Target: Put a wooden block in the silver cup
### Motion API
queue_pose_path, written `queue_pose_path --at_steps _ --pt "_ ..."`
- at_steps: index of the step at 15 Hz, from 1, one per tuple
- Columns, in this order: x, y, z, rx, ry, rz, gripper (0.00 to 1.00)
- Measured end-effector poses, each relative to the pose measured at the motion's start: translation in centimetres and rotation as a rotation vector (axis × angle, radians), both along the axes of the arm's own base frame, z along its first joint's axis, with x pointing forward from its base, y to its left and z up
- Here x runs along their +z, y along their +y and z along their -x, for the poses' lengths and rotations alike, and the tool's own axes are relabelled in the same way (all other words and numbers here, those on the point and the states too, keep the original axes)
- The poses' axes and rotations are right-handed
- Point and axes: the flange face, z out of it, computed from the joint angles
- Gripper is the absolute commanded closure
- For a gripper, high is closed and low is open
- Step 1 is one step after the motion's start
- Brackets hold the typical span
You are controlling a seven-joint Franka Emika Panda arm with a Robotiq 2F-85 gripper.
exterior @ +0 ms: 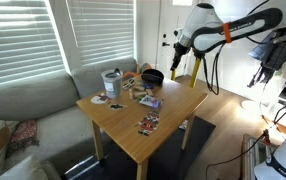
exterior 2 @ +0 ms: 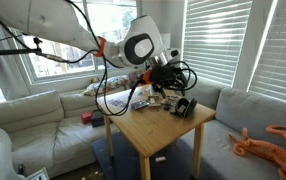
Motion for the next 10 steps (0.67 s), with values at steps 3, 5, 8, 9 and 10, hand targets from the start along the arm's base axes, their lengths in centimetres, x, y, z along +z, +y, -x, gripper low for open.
queue_pose_path --at_steps 3,5,8,9,10 --pt "-2.2 -0.9 -5.0 0.008 0.047 0.029 0.0" --pt "-3.2 -1.0 -8.0 0.024 0.065 0.038 0.0" --pt "-3.4 -1.0 -11.3 0.062 0.082 0.045 0.0" --pt "-3.0 -1.1 -12.1 0.058 0.083 0.048 0.0" --pt "-2.6 -1.3 -12.6 0.054 0.085 0.046 0.0"
